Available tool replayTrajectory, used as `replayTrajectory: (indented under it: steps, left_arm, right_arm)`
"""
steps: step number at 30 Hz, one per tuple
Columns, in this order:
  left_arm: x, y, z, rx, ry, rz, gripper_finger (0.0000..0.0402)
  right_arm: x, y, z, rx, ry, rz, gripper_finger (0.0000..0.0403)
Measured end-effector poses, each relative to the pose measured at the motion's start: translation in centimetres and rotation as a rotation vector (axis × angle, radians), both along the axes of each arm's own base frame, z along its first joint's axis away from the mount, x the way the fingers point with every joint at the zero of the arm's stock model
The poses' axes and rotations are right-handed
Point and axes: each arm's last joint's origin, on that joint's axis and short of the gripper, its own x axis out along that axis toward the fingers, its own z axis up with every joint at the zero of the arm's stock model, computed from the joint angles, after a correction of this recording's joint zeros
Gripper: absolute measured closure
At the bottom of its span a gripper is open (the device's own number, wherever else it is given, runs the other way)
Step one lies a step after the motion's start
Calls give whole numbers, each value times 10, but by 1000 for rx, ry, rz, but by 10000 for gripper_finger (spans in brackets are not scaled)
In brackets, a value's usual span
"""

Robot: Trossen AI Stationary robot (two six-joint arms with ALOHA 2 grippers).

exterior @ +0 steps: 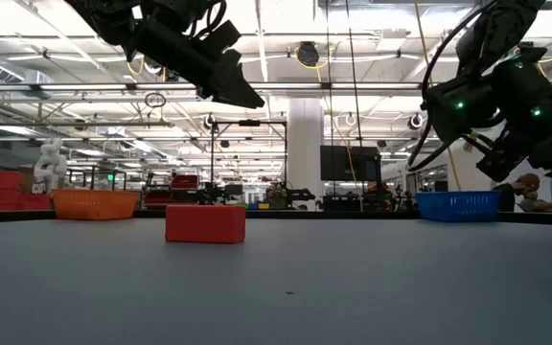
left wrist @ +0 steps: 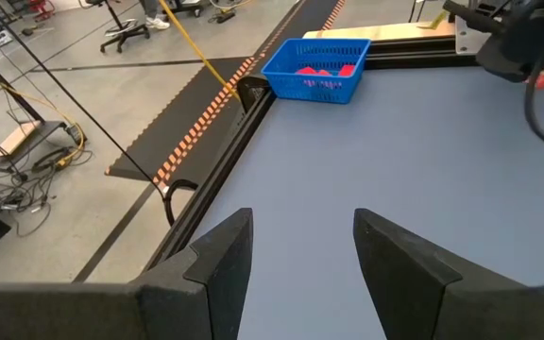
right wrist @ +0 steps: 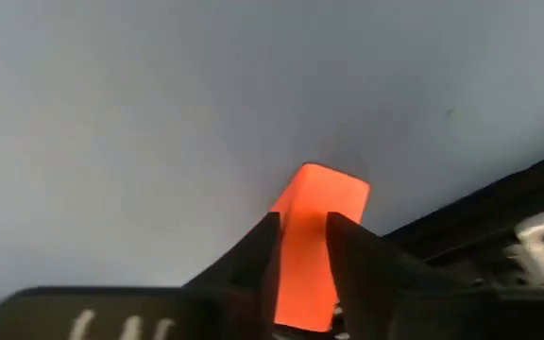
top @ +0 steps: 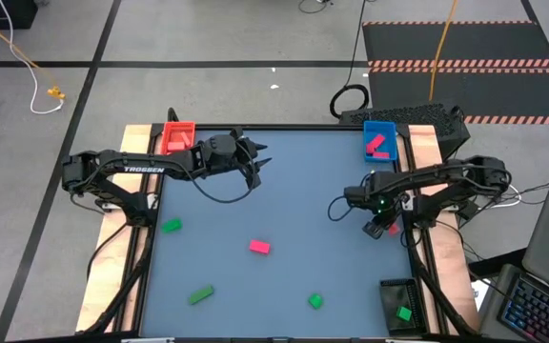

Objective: Sort & place blocks by color
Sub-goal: Put the orange block into the orange bin

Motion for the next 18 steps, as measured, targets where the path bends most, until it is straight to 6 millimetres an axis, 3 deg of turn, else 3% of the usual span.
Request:
replayTrajectory:
  steps: [4, 10, 14, 18]
  left_arm:
    - [0, 0, 0, 0, 0, 0, 215]
    - [0, 0, 0, 1, -1, 0, 215]
    - [0, 0, 0, 1, 1, -1, 215]
    - [0, 0, -1, -2, 11, -1, 215]
  right_arm:
    - [6, 4, 11, -15, -9, 133, 361]
    - [31, 14, 41, -37, -135, 345, 383]
    - [39, 23, 62, -25, -149, 392, 379]
    - [38, 33, 72, 46, -125, 391, 348]
